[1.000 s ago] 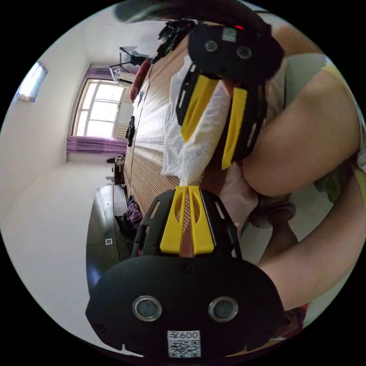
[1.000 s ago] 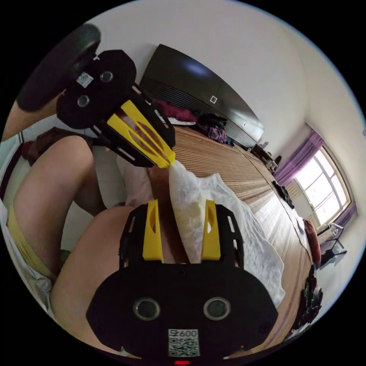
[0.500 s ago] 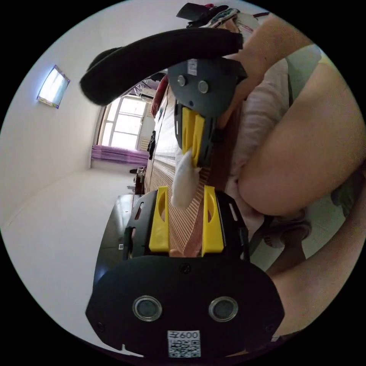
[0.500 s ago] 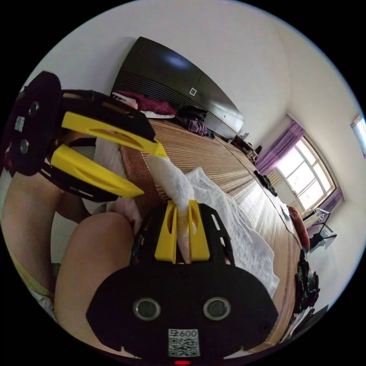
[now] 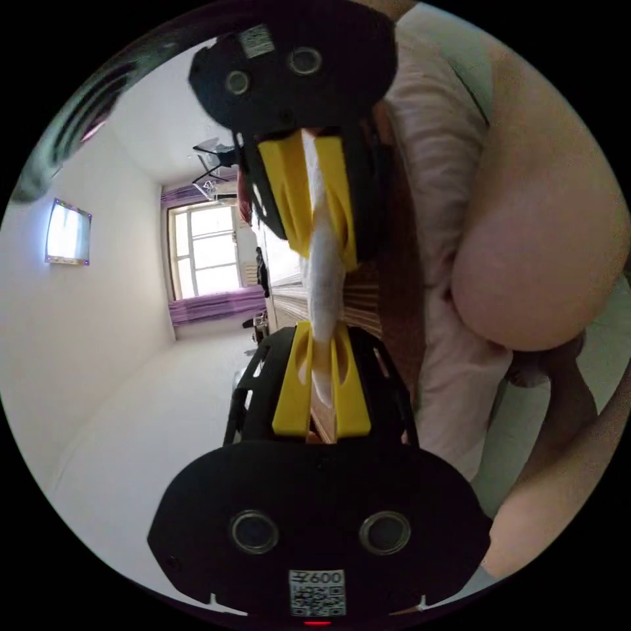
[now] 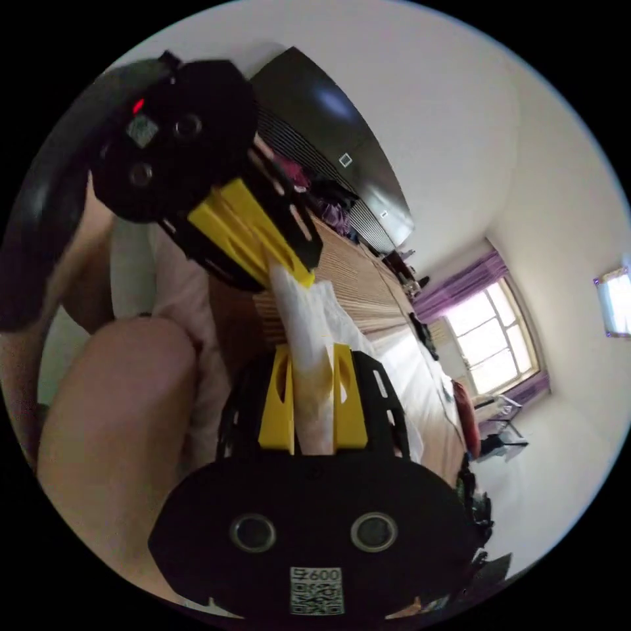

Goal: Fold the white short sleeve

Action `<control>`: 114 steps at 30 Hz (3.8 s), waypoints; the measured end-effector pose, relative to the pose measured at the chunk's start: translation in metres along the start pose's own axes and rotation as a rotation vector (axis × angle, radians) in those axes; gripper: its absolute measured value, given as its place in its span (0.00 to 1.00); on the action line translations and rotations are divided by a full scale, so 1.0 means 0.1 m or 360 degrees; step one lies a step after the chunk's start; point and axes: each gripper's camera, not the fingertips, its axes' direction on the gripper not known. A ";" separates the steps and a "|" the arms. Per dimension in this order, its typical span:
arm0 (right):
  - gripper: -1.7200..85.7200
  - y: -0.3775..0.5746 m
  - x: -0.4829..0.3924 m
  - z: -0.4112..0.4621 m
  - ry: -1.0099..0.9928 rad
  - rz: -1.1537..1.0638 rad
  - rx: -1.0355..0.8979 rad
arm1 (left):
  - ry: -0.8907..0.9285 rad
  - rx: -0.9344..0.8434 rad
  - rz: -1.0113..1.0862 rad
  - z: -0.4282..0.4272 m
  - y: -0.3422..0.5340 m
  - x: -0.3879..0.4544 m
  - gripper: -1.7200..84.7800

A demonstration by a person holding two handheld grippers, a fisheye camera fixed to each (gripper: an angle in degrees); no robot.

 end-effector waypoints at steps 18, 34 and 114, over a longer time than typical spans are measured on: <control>0.09 0.87 0.79 0.51 0.0153 0.0155 -0.0605 | -0.0004 -0.0119 -0.0389 0.19 -0.30 -0.34 0.03; 0.01 -0.18 2.22 -0.63 -0.0646 -0.0398 -0.0488 | 0.0787 -0.0209 -0.0433 -0.78 -0.98 -1.39 0.03; 0.01 -0.17 8.64 3.72 -0.0913 0.1254 -0.0638 | 0.2106 0.0047 -0.1735 6.92 -1.03 -4.58 0.02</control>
